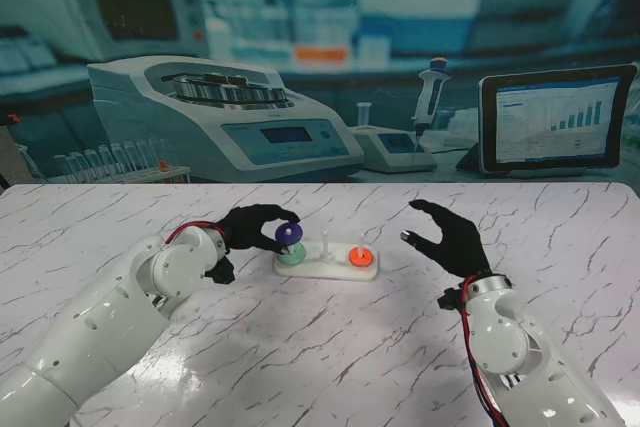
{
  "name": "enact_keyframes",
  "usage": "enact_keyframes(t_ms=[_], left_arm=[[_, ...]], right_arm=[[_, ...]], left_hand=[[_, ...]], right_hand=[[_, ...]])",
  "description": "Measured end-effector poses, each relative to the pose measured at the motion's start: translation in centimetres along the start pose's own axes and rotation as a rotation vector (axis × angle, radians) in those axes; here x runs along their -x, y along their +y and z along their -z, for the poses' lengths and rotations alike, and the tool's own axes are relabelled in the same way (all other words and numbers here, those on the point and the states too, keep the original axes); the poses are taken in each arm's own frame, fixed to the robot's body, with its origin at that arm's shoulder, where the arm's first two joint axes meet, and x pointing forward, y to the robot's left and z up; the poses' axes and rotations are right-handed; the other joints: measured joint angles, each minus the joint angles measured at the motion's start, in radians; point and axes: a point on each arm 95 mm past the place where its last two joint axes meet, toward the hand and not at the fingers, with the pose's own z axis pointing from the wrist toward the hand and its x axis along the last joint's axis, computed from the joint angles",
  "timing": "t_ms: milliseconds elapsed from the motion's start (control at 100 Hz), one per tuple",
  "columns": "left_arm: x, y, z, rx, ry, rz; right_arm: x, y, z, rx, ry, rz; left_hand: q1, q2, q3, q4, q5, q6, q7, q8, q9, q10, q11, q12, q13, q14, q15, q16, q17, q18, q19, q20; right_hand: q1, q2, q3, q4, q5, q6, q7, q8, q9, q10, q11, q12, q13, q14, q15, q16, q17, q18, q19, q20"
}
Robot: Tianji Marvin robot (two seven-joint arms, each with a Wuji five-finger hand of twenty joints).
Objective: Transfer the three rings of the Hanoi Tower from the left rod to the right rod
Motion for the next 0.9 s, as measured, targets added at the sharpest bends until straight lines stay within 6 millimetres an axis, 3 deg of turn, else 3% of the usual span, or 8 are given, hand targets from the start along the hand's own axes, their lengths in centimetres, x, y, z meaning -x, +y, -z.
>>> enact_keyframes(t_ms=[450, 900], left_arm=[[-1.2, -1.5, 0.5, -0.045, 0.049, -0.005], [-3.1, -1.5, -0.8, -0.025, 0.114, 0.019]], right_arm=[[0.0, -0.1, 0.0, 0.0, -0.002, -0.003], [0.0, 0.0, 0.0, 0.003, -0.003, -0.003]], left_hand=[[0.0, 0.0, -0.002, 0.0, 0.009, 0.006, 0.0, 0.0, 0.0, 0.0, 0.0, 0.0, 0.001, 0.0, 0.0, 0.0, 0.0, 0.0, 0.0, 0.0], [0.0, 0.0, -0.003, 0.0, 0.011, 0.006, 0.0, 0.0, 0.001, 0.0, 0.0, 0.0, 0.001, 0.0, 0.0, 0.0, 0.0, 0.0, 0.0, 0.0]], right_hand=[[0.0, 0.0, 0.0, 0.0, 0.0, 0.0, 0.0, 0.0, 0.0, 0.0, 0.0, 0.0, 0.0, 0.0, 0.0, 0.0, 0.0, 0.0, 0.0, 0.0], [0.0, 0.0, 0.0, 0.0, 0.0, 0.0, 0.0, 0.0, 0.0, 0.001, 0.0, 0.0, 0.0, 0.0, 0.0, 0.0, 0.0, 0.0, 0.0, 0.0]])
